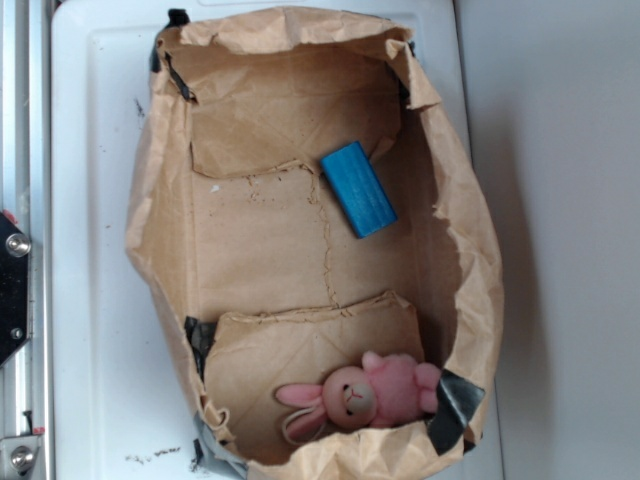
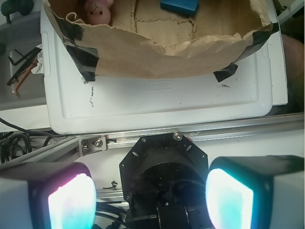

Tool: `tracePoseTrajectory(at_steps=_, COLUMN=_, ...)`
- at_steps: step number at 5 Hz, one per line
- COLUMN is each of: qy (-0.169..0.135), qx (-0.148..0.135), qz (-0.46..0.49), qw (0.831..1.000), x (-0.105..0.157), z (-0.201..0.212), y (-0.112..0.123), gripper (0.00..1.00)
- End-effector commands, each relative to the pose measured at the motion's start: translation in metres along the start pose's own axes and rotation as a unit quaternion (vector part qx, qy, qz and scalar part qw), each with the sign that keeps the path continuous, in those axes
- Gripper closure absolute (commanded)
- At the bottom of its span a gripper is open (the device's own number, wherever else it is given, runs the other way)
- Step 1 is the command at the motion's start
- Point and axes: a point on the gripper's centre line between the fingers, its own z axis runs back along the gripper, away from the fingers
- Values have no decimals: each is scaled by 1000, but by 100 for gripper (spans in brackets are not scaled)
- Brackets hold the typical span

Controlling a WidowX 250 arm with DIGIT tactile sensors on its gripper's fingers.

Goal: Grab the blue block.

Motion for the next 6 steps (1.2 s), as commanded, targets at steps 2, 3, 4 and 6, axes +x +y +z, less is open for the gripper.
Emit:
tracePoseTrajectory(at_steps=2, qy=-10, qx=19, qz=-12, qw=1000, x=48, z=-24, y=20, gripper=0)
tracePoseTrajectory(at_steps=3, qy=-26, qx=24, qz=-22, qw=999, x=82, z=-37, y=31, gripper=0)
tracePoseTrajectory(at_steps=4, qy=-52, qx=47, qz=-108, qw=992, x=106, z=-56, y=40, gripper=0)
tracePoseTrajectory(at_steps=6, qy=-42, qx=75, qz=-290, qw=953, x=146, z=-99, y=57, gripper=0)
